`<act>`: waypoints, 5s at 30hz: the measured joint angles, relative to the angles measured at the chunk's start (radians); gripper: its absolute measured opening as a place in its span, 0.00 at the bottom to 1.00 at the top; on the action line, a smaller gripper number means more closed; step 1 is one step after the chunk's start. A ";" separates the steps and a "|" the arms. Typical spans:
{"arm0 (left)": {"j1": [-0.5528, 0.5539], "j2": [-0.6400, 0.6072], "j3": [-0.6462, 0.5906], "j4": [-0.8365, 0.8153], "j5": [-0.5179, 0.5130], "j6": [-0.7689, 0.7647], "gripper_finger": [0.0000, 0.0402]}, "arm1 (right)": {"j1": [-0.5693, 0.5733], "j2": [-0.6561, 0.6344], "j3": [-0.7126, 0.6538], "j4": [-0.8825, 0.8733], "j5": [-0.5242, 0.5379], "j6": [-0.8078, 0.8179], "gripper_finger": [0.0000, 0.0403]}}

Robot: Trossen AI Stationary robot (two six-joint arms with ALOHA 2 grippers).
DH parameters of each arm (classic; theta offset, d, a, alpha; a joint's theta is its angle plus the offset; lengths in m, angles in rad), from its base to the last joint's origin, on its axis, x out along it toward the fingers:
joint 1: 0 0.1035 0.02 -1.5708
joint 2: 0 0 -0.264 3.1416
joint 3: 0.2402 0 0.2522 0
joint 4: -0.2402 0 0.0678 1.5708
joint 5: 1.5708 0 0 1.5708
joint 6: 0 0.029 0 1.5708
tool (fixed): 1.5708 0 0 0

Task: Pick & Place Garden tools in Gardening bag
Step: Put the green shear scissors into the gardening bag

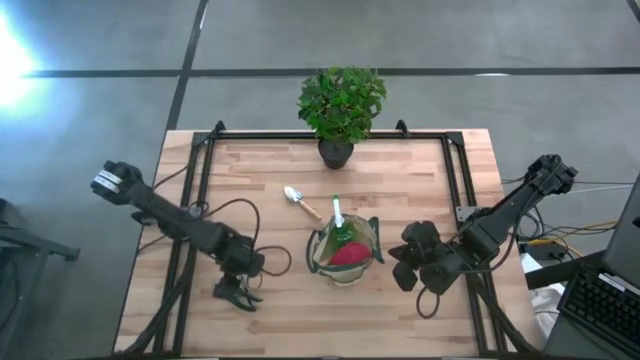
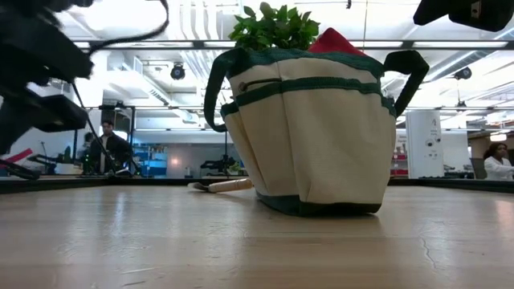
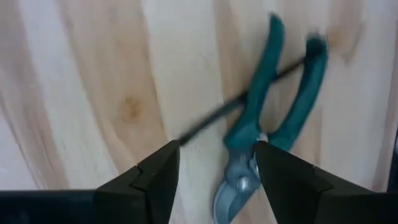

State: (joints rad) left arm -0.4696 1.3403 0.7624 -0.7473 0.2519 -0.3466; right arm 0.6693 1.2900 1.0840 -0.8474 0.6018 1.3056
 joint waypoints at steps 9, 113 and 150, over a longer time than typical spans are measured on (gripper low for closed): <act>-0.051 0.000 0.000 0.094 -0.097 0.043 0.55 | 0.000 0.000 0.000 0.000 0.001 0.001 0.02; 0.330 0.356 0.222 1.588 0.152 0.401 0.11 | 0.000 -0.210 -0.007 -0.366 0.263 0.135 0.02; 0.182 0.099 0.166 1.401 -1.159 0.600 0.11 | -0.147 0.215 0.067 0.813 0.723 -0.688 0.41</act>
State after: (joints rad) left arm -0.2872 1.4389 0.9285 0.6537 -0.9074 0.2534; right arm 0.5222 1.5047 1.1508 -0.0348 1.3248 0.6173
